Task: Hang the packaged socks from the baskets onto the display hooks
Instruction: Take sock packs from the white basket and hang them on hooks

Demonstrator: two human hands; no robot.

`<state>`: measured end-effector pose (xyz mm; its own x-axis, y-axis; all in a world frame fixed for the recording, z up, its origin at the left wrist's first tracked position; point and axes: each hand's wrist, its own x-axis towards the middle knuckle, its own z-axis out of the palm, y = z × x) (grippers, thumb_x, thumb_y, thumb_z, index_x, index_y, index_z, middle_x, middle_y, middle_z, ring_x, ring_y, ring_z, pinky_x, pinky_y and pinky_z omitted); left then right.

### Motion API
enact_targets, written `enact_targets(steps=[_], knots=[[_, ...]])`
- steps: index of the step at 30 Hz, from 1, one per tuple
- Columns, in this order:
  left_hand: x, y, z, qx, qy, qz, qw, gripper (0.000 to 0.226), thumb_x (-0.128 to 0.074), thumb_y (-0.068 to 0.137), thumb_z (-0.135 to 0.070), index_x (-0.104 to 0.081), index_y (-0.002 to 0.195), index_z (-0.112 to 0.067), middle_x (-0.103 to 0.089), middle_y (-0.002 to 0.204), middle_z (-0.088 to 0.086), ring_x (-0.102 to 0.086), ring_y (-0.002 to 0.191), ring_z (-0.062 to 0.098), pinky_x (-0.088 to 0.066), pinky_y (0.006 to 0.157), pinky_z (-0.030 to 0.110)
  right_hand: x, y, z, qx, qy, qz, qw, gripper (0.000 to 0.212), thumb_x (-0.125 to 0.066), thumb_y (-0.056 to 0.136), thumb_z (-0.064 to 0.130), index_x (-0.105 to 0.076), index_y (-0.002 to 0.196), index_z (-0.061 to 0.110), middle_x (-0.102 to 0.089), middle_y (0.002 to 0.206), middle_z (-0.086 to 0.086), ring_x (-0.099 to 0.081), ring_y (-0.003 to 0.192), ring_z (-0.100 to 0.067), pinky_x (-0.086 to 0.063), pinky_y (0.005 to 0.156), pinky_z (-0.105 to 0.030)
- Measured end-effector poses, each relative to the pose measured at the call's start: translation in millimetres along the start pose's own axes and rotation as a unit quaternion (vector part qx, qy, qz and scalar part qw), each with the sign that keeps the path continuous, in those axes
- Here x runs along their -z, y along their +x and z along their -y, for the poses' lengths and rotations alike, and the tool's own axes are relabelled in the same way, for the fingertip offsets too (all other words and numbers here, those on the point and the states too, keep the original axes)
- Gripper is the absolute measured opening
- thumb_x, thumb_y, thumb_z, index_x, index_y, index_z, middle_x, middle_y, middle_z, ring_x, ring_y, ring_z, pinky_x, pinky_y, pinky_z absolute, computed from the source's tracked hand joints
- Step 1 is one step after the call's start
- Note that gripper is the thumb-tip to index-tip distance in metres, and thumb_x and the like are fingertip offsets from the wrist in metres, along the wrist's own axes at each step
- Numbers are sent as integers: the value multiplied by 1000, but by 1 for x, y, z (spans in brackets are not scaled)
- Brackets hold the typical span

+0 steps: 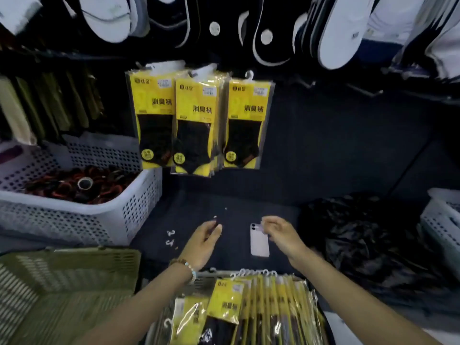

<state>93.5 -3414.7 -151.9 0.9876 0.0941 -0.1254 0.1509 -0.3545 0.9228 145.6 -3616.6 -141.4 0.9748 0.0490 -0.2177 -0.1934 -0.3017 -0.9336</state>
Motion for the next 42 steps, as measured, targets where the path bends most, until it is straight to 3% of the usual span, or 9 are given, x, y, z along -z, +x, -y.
enact_targets(steps=[5, 10, 12, 15, 20, 28, 31, 36, 42], knots=[[-30, -51, 91, 103, 49, 43, 993, 28, -45, 97, -30, -53, 120, -16, -54, 128, 6, -52, 115, 21, -39, 91, 23, -10, -60, -97, -127, -84, 89, 984, 26, -60, 93, 26, -59, 113, 9, -60, 99, -4, -57, 90, -18, -45, 77, -27], [-49, -68, 137, 186, 108, 131, 968, 64, -45, 90, -52, -36, 138, -10, -36, 145, 8, -37, 131, 20, -30, 101, 22, -25, -83, -128, -116, -203, 105, 966, 54, -62, 89, 41, -45, 130, 9, -60, 121, -9, -58, 110, -22, -47, 91, -30], [-49, -70, 143, 188, 94, 131, 969, 71, -44, 82, -66, -45, 130, -15, -45, 136, 6, -42, 124, 19, -32, 94, 20, -29, -84, -130, -110, -203, 108, 967, 60, -64, 88, 42, -43, 133, 8, -60, 121, -8, -57, 108, -19, -45, 93, -29], [-53, -68, 152, 200, 83, 130, 968, 52, -43, 94, -45, -42, 137, -16, -34, 147, 7, -34, 134, 22, -26, 106, 25, -31, -82, -133, -116, -180, 127, 969, 66, -65, 85, 48, -44, 135, 10, -59, 127, -5, -55, 108, -14, -44, 95, -27], [-64, -72, 154, 185, 95, 171, 963, 55, -42, 93, -50, -30, 143, -31, -18, 154, 2, -19, 141, 21, -22, 111, 32, -49, -86, -137, -169, -77, 183, 965, 89, -66, 80, 53, -27, 148, 11, -39, 149, -7, -41, 134, -23, -35, 111, -37], [-56, -59, 132, 217, -23, 111, 970, 73, -58, 79, -60, -37, 138, -23, -45, 139, -3, -48, 122, 19, -37, 105, 33, -46, -82, -122, -119, 10, 125, 985, 48, -57, 94, 29, -43, 138, 14, -53, 132, 5, -51, 123, -12, -41, 103, -26], [-48, -48, 110, 214, -173, 138, 951, 72, -67, 65, -59, -58, 119, -12, -65, 118, 2, -63, 107, 20, -44, 101, 39, -38, -77, -103, -87, 74, 119, 986, 24, -59, 93, 27, -51, 116, 27, -60, 104, 16, -59, 91, 8, -47, 74, -10], [-33, -42, 66, 124, -173, 111, 971, 52, -73, 61, -46, -65, 106, -21, -73, 99, -6, -68, 94, 12, -52, 89, 35, -21, -66, -71, 17, 113, -1, 993, 22, -71, 83, 10, -57, 100, 16, -65, 96, -1, -63, 88, -13, -50, 67, -11], [-14, -20, 0, 18, -145, 17, 989, 29, -78, 71, -30, -67, 96, -22, -73, 89, -12, -66, 77, -5, -47, 58, 5, -9, -50, -2, 104, 173, -29, 979, 19, -70, 83, 22, -65, 101, 16, -70, 102, -3, -66, 98, -17, -53, 88, -28]])
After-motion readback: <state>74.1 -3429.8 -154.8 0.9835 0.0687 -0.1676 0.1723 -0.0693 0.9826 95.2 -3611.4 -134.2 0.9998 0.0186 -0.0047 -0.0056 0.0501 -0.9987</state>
